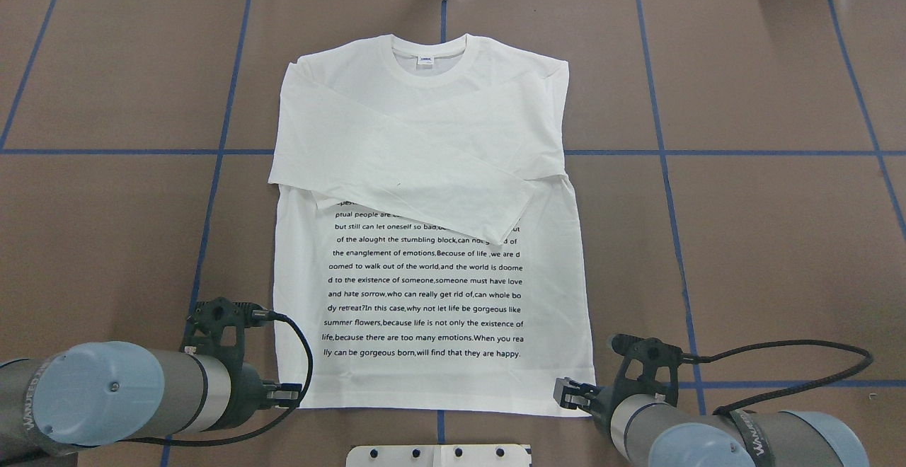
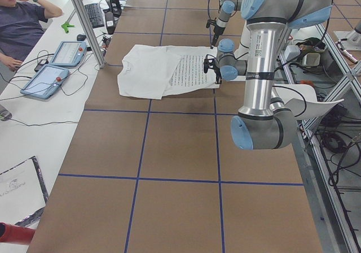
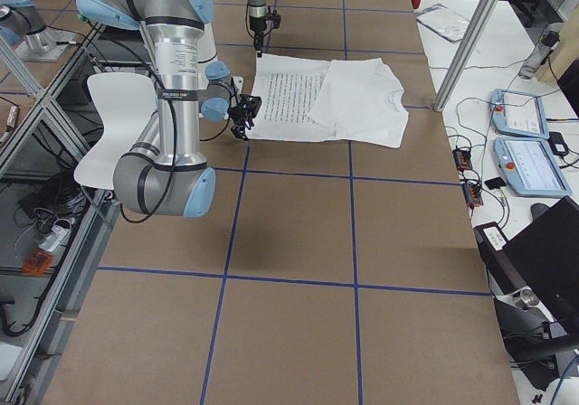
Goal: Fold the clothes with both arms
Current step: 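Grasp the hem corners with both grippers and lift them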
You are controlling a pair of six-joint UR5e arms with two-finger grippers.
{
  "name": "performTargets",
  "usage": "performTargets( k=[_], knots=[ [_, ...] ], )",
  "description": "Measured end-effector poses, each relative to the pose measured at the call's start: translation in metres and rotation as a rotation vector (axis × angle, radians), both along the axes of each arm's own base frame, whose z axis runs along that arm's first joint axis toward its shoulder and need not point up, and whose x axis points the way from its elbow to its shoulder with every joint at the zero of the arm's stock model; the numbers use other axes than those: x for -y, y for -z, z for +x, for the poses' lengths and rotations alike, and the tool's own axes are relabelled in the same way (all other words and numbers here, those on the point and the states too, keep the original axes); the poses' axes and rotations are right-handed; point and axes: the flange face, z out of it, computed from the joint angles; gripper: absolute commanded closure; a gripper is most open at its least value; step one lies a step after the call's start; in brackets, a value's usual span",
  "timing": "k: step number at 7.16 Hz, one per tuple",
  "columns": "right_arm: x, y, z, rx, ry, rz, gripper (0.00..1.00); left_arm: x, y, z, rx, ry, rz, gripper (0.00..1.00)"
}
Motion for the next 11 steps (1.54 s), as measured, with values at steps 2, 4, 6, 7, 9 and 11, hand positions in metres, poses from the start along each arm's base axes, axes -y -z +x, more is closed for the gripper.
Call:
performTargets(
  k=[2, 4, 6, 7, 9, 11],
  knots=[
    [-0.004, -0.002, -0.003, -0.029, 0.005, 0.004, 0.32, 0.000, 0.003, -0.002, -0.006, 0.000, 0.001, 1.00],
    [-0.007, -0.001, -0.004, -0.037, 0.010, 0.004, 0.38, 0.000, 0.006, -0.005, -0.013, 0.001, 0.002, 1.00],
    [-0.009, 0.000, -0.006, -0.036, 0.015, 0.005, 0.41, 0.000, 0.009, -0.008, -0.019, 0.002, 0.003, 1.00],
    [-0.011, 0.000, -0.006, -0.036, 0.017, 0.006, 0.43, 0.000, 0.010, -0.008, -0.020, 0.002, 0.003, 1.00],
    [-0.014, 0.000, -0.007, -0.036, 0.024, 0.006, 0.47, 0.000, 0.011, -0.011, -0.024, 0.003, 0.003, 1.00],
    [-0.015, 0.000, -0.007, -0.034, 0.025, 0.005, 1.00, 0.000, 0.012, -0.013, -0.024, 0.003, 0.003, 1.00]
  ],
)
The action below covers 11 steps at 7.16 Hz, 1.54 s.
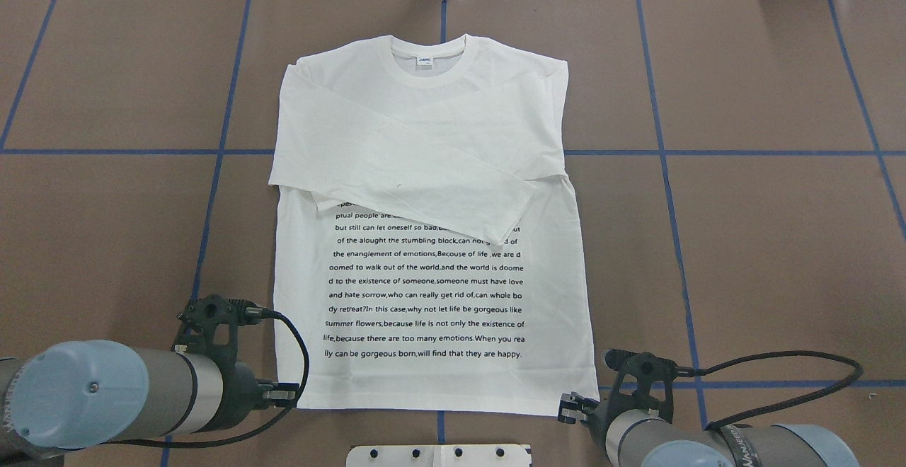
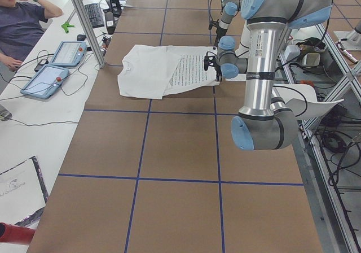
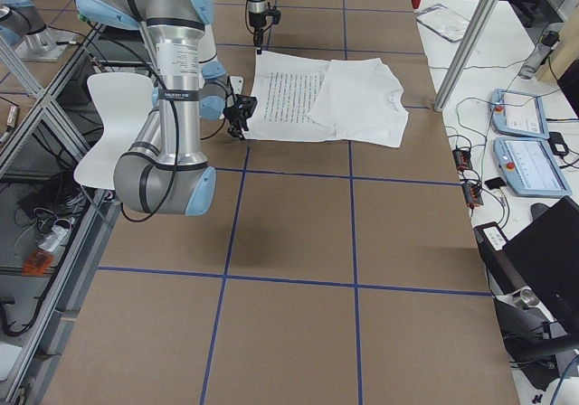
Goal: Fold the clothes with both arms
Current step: 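Grasp the hem corners with both grippers and lift them, then carry the hem with both grippers over the shirt toward the collar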
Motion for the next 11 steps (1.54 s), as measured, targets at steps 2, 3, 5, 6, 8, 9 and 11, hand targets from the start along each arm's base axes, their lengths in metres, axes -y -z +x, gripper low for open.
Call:
performTargets(
  k=[2, 3, 5, 6, 8, 9, 11],
  knots=[
    [0.000, 0.002, 0.000, 0.002, 0.002, -0.001, 1.00, 0.000, 0.000, 0.000, -0.001, 0.000, 0.000, 1.00],
    [-0.001, 0.003, 0.000, -0.007, 0.005, -0.002, 1.00, 0.000, 0.000, 0.000, -0.001, -0.001, 0.000, 1.00],
    [0.001, 0.024, 0.004, -0.036, 0.013, -0.017, 1.00, -0.001, 0.003, -0.001, -0.008, -0.004, 0.000, 1.00],
    [0.009, 0.046, 0.019, -0.051, 0.021, -0.052, 1.00, -0.001, 0.008, -0.004, -0.019, -0.006, 0.001, 1.00],
    [0.036, 0.106, 0.066, -0.076, 0.018, -0.150, 1.00, -0.006, 0.030, -0.022, -0.052, -0.034, -0.015, 1.00],
    [0.038, 0.142, 0.093, -0.091, 0.028, -0.186, 1.00, -0.011, 0.047, -0.037, -0.077, -0.061, -0.030, 1.00],
    [0.042, 0.194, 0.134, -0.078, 0.049, -0.209, 1.00, -0.017, 0.091, -0.082, -0.116, -0.125, -0.074, 1.00]
  ],
)
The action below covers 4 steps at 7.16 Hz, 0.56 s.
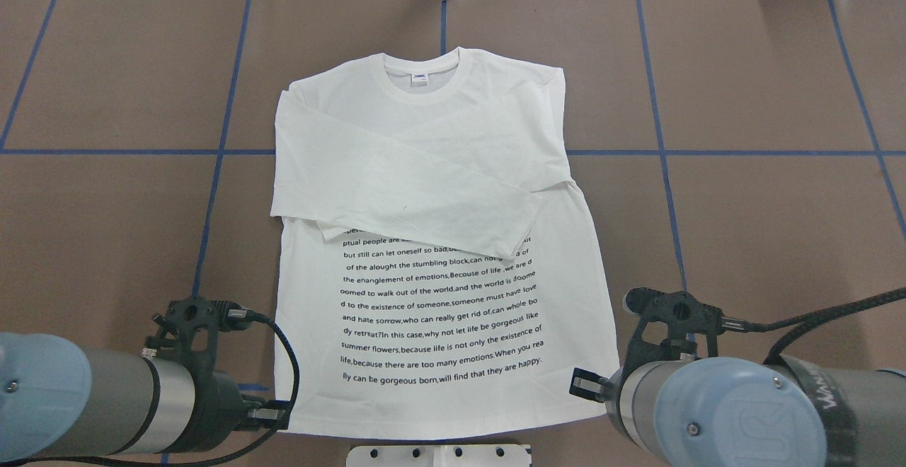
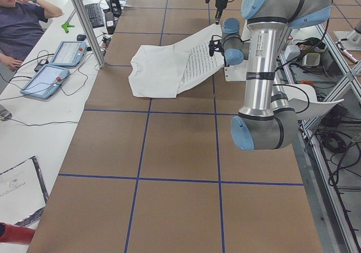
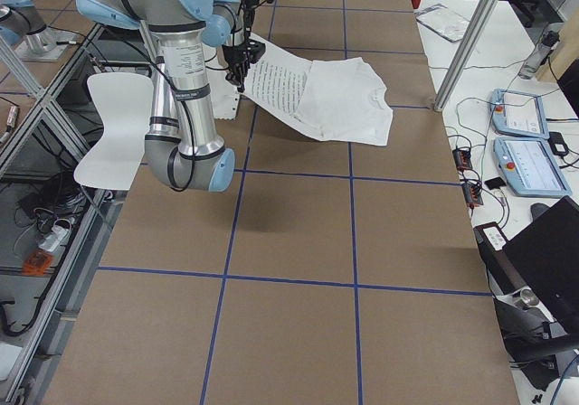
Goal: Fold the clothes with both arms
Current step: 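Carry the hem with both grippers over the shirt toward the collar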
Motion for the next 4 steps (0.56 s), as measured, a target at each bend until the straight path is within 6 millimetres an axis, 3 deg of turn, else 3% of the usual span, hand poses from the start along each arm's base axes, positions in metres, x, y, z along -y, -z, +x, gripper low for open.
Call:
performTargets(
  k=[2, 4],
  knots=[
    [0.030, 0.014, 0.022, 0.010, 0.022, 0.077, 1.00, 0.040, 0.042, -0.017, 0.000, 0.030, 0.021, 1.00],
    [0.097, 0.009, 0.026, -0.006, 0.009, 0.136, 1.00, 0.123, 0.055, -0.007, 0.055, 0.141, 0.087, 1.00]
  ],
)
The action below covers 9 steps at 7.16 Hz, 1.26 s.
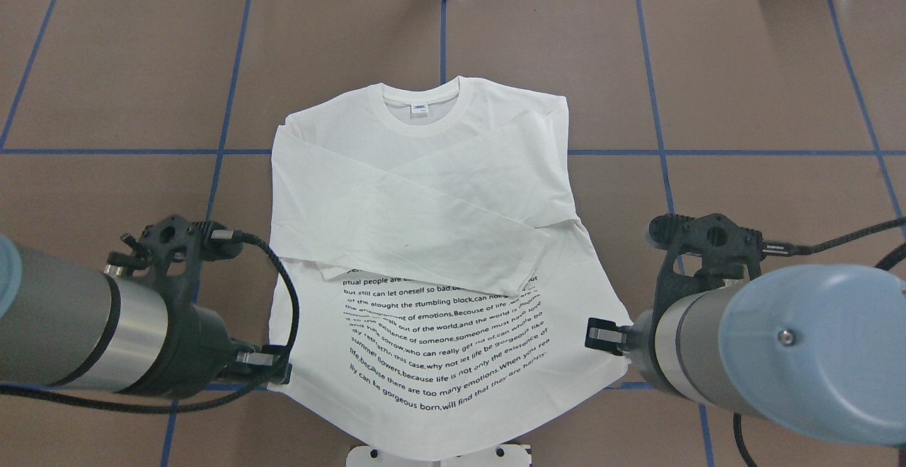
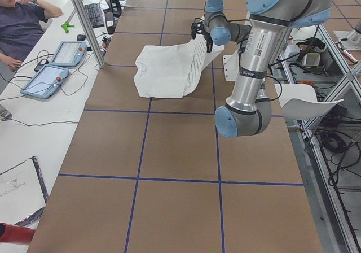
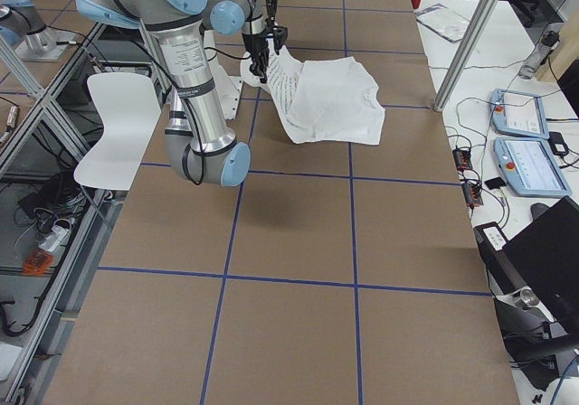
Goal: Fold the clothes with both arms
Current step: 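Carry the hem with both grippers over the shirt toward the collar, then lay the hem at the collar, open both grippers and raise them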
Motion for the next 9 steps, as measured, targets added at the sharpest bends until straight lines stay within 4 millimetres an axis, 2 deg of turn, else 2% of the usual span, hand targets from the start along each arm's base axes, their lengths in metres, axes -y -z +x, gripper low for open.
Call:
performTargets(
  k=[1, 2, 3, 5, 6, 7, 9],
  knots=[
    [0.046, -0.008, -0.003, 0.002, -0.028, 0.006, 1.00, 0.047, -0.002, 0.004, 0.044, 0.056, 0.042, 1.00],
    [0.088, -0.016, 0.002, 0.005, -0.061, 0.011, 1.00, 0.086, -0.002, 0.002, 0.088, 0.115, 0.093, 1.00],
    [0.116, -0.017, 0.010, 0.001, -0.089, 0.018, 1.00, 0.116, -0.003, -0.007, 0.122, 0.165, 0.137, 1.00],
    [0.160, -0.007, 0.016, -0.007, -0.144, 0.021, 1.00, 0.158, -0.005, -0.026, 0.155, 0.235, 0.185, 1.00],
    [0.182, -0.004, 0.005, -0.012, -0.160, 0.020, 1.00, 0.178, -0.015, -0.021, 0.171, 0.261, 0.197, 1.00],
    [0.208, -0.008, -0.013, -0.006, -0.174, 0.029, 1.00, 0.202, -0.035, -0.004, 0.186, 0.274, 0.213, 1.00],
    [0.256, -0.037, -0.046, 0.006, -0.188, 0.047, 1.00, 0.247, -0.084, 0.036, 0.205, 0.268, 0.237, 1.00]
  ],
)
